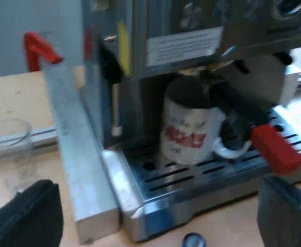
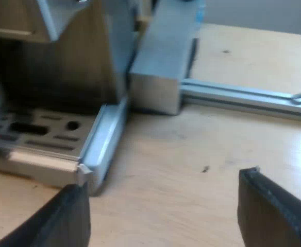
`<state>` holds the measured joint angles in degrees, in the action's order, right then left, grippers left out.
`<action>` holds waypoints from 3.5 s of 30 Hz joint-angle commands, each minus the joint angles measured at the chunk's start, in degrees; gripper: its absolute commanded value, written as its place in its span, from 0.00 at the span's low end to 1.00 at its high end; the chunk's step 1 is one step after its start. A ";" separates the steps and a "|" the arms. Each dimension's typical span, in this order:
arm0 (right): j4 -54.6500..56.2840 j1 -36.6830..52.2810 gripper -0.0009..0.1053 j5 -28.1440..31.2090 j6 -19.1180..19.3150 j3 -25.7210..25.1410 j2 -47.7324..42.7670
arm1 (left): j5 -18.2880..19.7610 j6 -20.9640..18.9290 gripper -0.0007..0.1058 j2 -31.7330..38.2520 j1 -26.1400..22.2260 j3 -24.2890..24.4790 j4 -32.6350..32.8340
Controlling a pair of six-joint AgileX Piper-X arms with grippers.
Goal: Remove mug from coffee machine
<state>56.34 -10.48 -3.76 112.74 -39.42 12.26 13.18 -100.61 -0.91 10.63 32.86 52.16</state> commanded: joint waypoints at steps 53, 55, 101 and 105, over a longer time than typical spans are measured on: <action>-35.27 -33.13 0.60 -3.84 -1.07 13.93 25.81 | 11.87 -0.66 0.78 -6.39 4.85 -22.65 -25.48; -38.25 -33.13 0.60 -3.84 -1.07 15.21 25.81 | 11.87 -0.66 0.78 -6.39 4.85 -22.65 -25.48; -78.69 -33.18 0.60 -0.12 -8.02 24.11 44.95 | 12.37 -0.66 0.78 -6.64 4.85 -23.71 -28.54; -80.83 -33.18 0.60 -0.12 -8.02 24.11 47.29 | 12.37 -0.66 0.78 -6.64 4.85 -23.71 -28.54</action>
<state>-23.31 -43.53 -3.51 104.53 -15.08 59.63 25.24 -100.69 -7.32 15.32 9.06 24.77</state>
